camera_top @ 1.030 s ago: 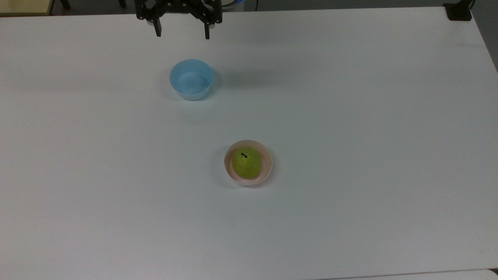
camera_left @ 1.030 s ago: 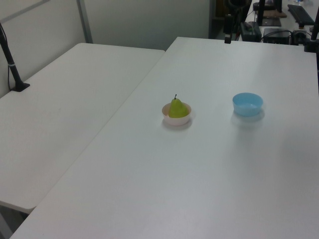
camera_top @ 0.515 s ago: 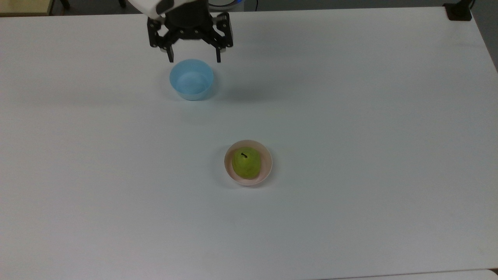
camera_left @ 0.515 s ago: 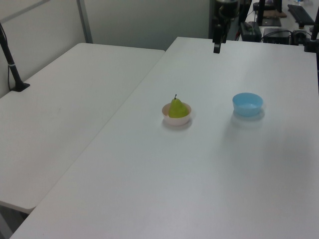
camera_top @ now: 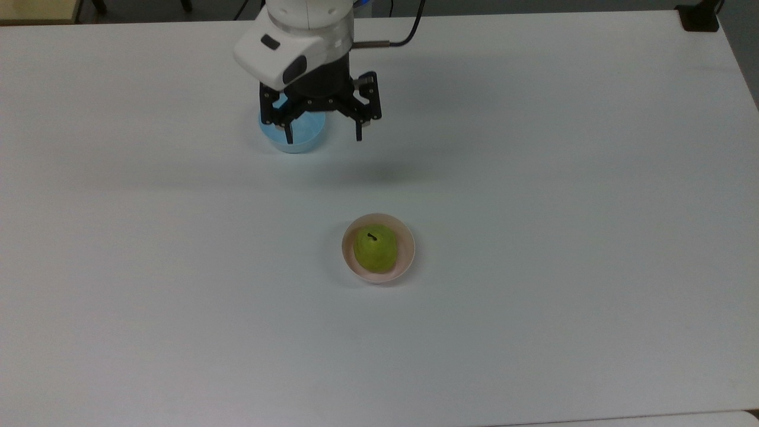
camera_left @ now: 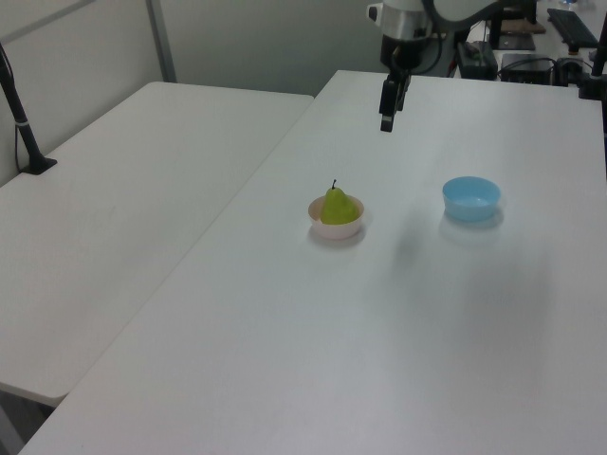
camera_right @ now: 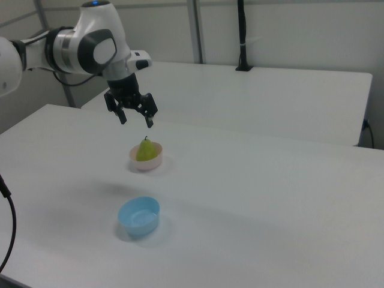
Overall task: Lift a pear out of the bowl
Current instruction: 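Move the open gripper over the green pear in the pink bowl, then lower the gripper around the pear and close on it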
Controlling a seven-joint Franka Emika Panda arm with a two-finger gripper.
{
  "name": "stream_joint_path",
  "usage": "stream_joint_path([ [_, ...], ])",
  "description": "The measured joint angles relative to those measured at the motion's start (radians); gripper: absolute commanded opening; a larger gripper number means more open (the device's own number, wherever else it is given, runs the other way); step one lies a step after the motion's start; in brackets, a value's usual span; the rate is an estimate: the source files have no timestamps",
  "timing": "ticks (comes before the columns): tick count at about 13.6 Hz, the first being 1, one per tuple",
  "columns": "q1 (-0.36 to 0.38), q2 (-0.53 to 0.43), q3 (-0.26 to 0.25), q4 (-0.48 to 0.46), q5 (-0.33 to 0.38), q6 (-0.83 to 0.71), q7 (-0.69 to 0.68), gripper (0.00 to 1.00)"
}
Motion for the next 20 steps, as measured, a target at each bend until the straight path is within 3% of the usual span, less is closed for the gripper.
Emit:
stream_joint_path([
  [12, 0.05, 0.208, 0.002, -0.002, 0.0, 0.288, 0.0, 1.0],
  [20, 0.074, 0.285, 0.002, -0.001, 0.0, 0.388, 0.016, 0.86],
])
